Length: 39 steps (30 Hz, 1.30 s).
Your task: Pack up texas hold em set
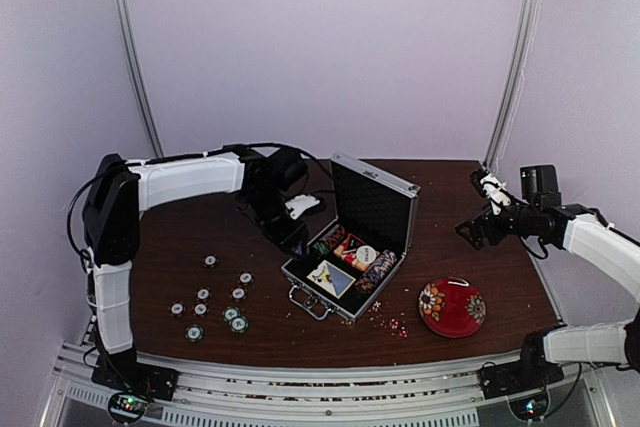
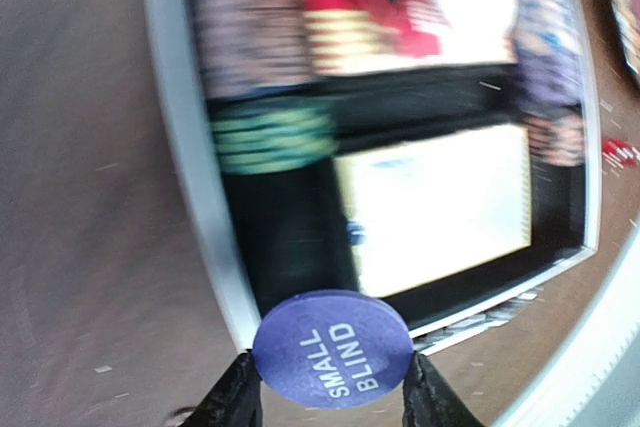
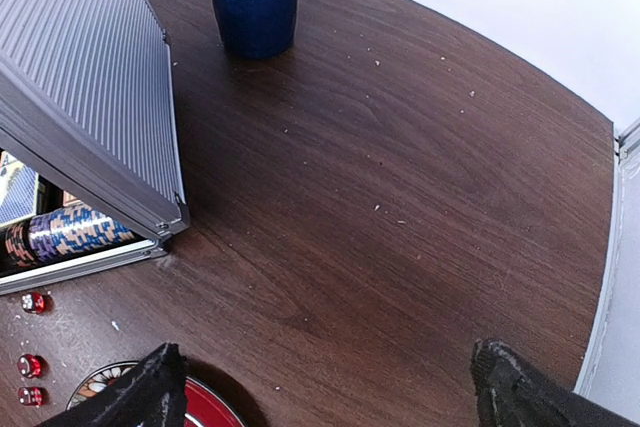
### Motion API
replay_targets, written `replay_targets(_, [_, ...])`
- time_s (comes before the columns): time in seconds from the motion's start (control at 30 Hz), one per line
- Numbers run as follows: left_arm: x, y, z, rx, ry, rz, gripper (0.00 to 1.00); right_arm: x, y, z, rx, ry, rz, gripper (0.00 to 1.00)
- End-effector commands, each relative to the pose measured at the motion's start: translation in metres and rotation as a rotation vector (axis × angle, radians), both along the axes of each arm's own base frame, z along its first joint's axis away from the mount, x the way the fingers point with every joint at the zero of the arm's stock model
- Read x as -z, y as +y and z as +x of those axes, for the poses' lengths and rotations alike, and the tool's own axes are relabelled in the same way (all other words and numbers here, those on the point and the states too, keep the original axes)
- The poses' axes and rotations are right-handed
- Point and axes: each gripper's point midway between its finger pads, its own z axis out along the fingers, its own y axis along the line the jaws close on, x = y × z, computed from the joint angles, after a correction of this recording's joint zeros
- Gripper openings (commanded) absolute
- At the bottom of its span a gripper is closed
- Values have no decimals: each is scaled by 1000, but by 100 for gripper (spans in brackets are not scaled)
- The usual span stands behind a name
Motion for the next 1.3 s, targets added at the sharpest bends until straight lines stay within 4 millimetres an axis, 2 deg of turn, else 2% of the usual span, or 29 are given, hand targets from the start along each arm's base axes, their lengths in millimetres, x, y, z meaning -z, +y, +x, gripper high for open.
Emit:
replay_targets(0.0, [4, -31, -24, 64, 54, -55, 41, 3, 5, -2, -21, 5, 9, 100])
replay_targets(0.17, [10, -53, -35, 95, 77, -92, 41, 2, 5, -2, -24, 3, 9, 100])
replay_targets(0.37, [24, -69, -43, 116, 96, -97, 41, 3, 5, -2, -24, 2, 8, 100])
replay_targets(0.53, [32, -72, -37, 84, 83, -81, 44, 3, 5, -2, -27, 2, 7, 100])
replay_targets(0.73, [38, -69, -39, 84, 77, -58, 55, 4, 6, -3, -32, 7, 7, 100])
replay_targets(0.9, [23, -67, -32, 73, 27, -62, 60, 1, 5, -4, -20, -13, -18, 100])
replay_targets(0.97, [14, -68, -30, 77, 4, -72, 60, -15, 9, -4, -31, -41, 12, 100])
replay_targets(1.03, [-4, -64, -27, 76, -36, -82, 60, -44, 19, -4, -96, -87, 30, 100])
replay_targets(1.07, [-8, -60, -25, 73, -58, -75, 60, -59, 21, -2, -99, -108, 51, 100])
replay_targets(1.13, [-30, -48, -18, 60, -128, -84, 61, -80, 28, 2, -111, -119, 102, 100])
replay_targets(1.2, [-49, -32, -6, 35, -206, -100, 61, -93, 38, 2, -164, -99, 133, 100])
replay_targets(1.27, [-65, -15, 7, 14, -295, -117, 62, -95, 49, -4, -235, -43, 164, 100])
